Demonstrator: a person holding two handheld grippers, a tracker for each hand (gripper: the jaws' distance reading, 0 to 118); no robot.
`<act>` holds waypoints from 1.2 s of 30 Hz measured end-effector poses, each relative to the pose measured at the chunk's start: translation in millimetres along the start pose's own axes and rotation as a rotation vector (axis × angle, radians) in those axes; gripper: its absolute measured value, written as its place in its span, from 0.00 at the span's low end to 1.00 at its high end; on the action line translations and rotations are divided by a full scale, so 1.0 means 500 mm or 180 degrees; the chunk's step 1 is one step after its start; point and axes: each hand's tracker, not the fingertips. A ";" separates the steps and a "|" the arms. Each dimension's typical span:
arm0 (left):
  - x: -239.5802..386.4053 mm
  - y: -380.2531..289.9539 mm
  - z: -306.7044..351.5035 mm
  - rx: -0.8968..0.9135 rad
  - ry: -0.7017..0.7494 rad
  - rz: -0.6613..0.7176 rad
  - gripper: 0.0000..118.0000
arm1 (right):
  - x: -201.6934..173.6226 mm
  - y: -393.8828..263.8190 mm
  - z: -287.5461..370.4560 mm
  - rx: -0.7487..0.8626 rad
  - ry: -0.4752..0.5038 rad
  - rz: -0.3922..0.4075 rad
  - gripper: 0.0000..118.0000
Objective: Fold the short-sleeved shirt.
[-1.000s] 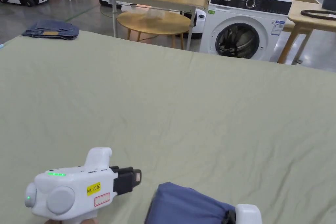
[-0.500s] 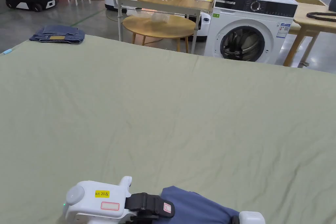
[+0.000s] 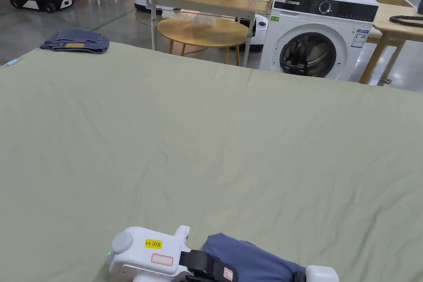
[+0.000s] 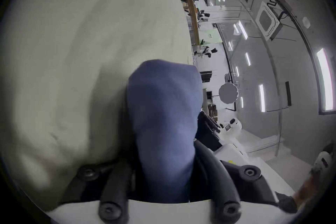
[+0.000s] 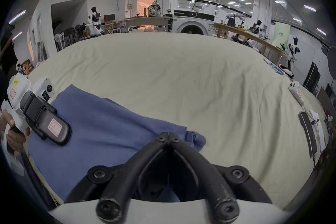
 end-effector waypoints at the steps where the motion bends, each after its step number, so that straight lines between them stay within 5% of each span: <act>1: 0.015 -0.012 -0.001 0.0005 0.0032 -0.0052 0.12 | 0.000 0.000 0.000 0.0004 0.0000 0.0008 0.00; 14: 0.093 -0.001 0.119 0.0119 0.0216 -0.0215 0.12 | -0.018 0.054 0.037 0.0366 0.0000 0.0164 0.00; 24: 0.133 0.020 0.461 0.0386 0.0955 -0.0348 0.12 | -0.036 0.162 0.045 0.0820 0.0026 0.0082 0.00; 36: 0.145 0.031 0.888 0.0753 0.1763 0.0062 0.12 | -0.011 0.244 0.065 0.1200 -0.0130 -0.0042 0.00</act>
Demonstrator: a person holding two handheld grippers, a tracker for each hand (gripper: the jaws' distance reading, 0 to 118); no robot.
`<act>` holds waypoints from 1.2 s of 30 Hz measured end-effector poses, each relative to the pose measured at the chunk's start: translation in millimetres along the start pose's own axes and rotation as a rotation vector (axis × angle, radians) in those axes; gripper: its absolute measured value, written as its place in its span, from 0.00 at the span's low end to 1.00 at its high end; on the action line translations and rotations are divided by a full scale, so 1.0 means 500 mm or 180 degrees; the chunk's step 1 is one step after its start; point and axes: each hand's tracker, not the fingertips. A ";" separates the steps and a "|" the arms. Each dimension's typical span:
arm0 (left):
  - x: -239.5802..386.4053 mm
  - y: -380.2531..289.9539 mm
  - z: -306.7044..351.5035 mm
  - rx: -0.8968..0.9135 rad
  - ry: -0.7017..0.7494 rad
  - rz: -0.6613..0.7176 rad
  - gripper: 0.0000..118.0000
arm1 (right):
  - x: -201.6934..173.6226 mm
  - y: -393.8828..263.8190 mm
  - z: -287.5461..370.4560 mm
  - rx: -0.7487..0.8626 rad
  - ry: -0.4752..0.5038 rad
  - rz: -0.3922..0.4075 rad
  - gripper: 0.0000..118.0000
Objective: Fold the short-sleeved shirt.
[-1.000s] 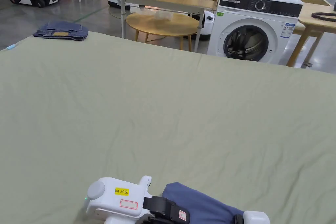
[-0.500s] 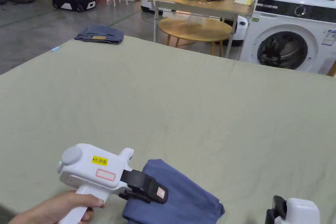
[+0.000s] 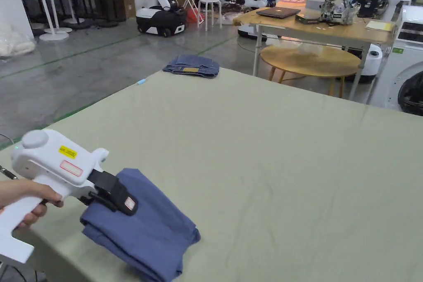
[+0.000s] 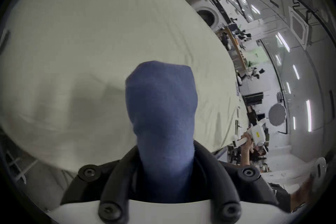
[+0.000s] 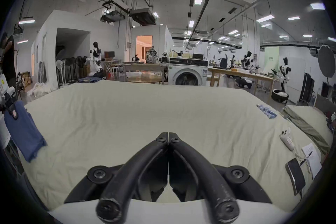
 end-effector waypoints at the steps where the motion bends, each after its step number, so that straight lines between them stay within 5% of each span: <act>1: -0.024 0.007 0.018 0.0028 0.0087 0.0017 0.12 | 0.002 0.002 -0.001 -0.0010 -0.0016 0.0001 0.00; 9: -0.118 0.057 0.100 0.0109 0.0552 0.0264 0.12 | 0.001 -0.013 -0.007 -0.0145 -0.0092 0.0011 0.00; 15: -0.111 0.051 0.044 0.0000 0.0981 0.0254 0.17 | -0.003 -0.033 -0.015 -0.0212 -0.0079 0.0039 0.00; 26: -0.150 0.081 0.061 0.0062 0.1657 0.0278 0.55 | -0.010 -0.032 -0.018 -0.0303 -0.0010 0.0062 0.00; 31: -0.082 0.065 0.115 0.0395 0.2091 -0.0029 0.55 | -0.002 -0.029 -0.016 -0.0280 0.0004 0.0030 0.00; 36: -0.063 0.051 0.087 0.0712 0.1752 -0.0253 0.46 | 0.008 -0.030 -0.013 -0.0263 -0.0008 -0.0083 0.00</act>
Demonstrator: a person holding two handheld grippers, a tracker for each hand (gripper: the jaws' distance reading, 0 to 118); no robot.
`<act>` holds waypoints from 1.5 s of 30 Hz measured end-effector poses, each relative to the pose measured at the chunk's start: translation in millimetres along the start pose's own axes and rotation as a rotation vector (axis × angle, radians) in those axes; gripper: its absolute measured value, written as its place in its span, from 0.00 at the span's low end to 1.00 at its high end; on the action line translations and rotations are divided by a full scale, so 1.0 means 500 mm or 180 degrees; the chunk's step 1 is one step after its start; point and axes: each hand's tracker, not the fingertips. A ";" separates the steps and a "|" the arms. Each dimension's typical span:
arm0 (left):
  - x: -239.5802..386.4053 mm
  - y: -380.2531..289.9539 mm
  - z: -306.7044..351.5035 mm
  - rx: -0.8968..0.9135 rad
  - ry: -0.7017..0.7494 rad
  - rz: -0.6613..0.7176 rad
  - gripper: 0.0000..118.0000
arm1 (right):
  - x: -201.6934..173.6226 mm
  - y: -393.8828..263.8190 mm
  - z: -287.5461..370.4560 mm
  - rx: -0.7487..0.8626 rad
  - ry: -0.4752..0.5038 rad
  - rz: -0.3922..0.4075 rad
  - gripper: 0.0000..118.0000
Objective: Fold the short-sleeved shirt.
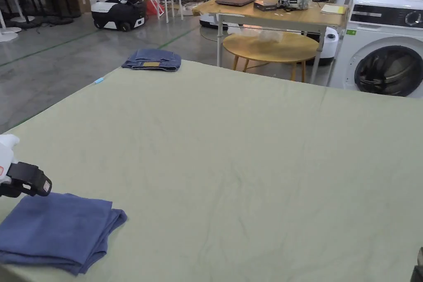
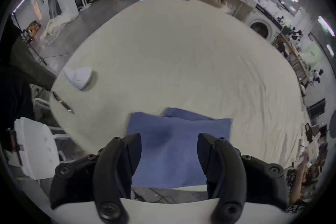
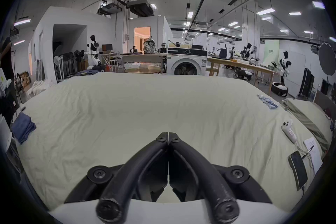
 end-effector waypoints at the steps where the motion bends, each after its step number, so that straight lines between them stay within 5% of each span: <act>1: 0.047 -0.026 -0.005 0.0040 -0.0145 -0.0010 0.42 | 0.003 0.000 0.001 0.0005 -0.0006 -0.0034 0.00; 6: 0.160 -0.077 -0.075 0.0467 -0.0151 -0.0356 0.25 | 0.021 0.000 0.003 0.0000 -0.0029 -0.0111 0.00; 24: 0.757 -0.245 -0.105 0.2402 -0.0308 -0.1047 0.01 | 0.077 0.053 0.039 0.0370 -0.0249 -0.0143 0.00; 45: 0.825 -0.289 -0.084 0.2940 -0.0354 -0.0788 0.00 | 0.067 0.062 0.045 0.0802 -0.0363 -0.0120 0.00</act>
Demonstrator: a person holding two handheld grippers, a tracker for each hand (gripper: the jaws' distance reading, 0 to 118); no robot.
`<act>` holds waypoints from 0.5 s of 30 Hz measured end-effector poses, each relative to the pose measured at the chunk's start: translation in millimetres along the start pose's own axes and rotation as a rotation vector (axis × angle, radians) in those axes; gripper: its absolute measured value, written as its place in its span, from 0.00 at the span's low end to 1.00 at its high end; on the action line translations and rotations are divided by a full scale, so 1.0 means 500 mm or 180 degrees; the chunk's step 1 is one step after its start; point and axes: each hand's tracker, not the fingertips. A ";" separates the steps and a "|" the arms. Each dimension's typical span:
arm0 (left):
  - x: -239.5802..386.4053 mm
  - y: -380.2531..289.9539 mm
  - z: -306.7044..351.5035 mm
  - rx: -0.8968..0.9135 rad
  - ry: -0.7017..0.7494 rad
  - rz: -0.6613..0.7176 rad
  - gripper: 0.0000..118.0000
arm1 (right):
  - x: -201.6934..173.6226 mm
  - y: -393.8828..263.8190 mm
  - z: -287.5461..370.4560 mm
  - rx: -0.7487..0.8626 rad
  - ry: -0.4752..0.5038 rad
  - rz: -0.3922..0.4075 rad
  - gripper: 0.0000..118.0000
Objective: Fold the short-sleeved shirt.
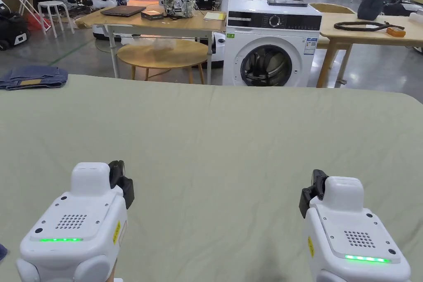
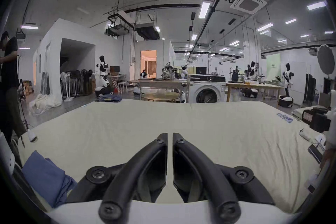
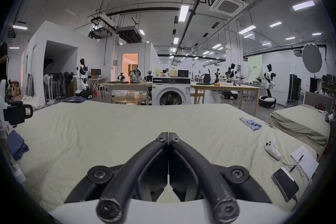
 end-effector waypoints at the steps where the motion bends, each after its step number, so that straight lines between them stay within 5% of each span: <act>1: -0.001 0.001 0.000 -0.0001 -0.0028 0.0024 0.00 | 0.001 -0.001 -0.001 0.0003 -0.0002 -0.0029 0.00; 13: 0.001 0.009 -0.010 0.0121 -0.0117 -0.0186 0.06 | -0.013 0.005 -0.004 0.0025 0.0000 -0.0009 0.01; 14: 0.001 0.009 -0.011 0.0127 -0.0108 -0.0182 0.11 | -0.014 0.005 -0.004 0.0029 0.0011 -0.0011 0.08; 15: -0.001 0.010 -0.013 0.0129 -0.0106 -0.0180 0.21 | -0.018 0.006 -0.004 0.0030 -0.0001 0.0003 0.26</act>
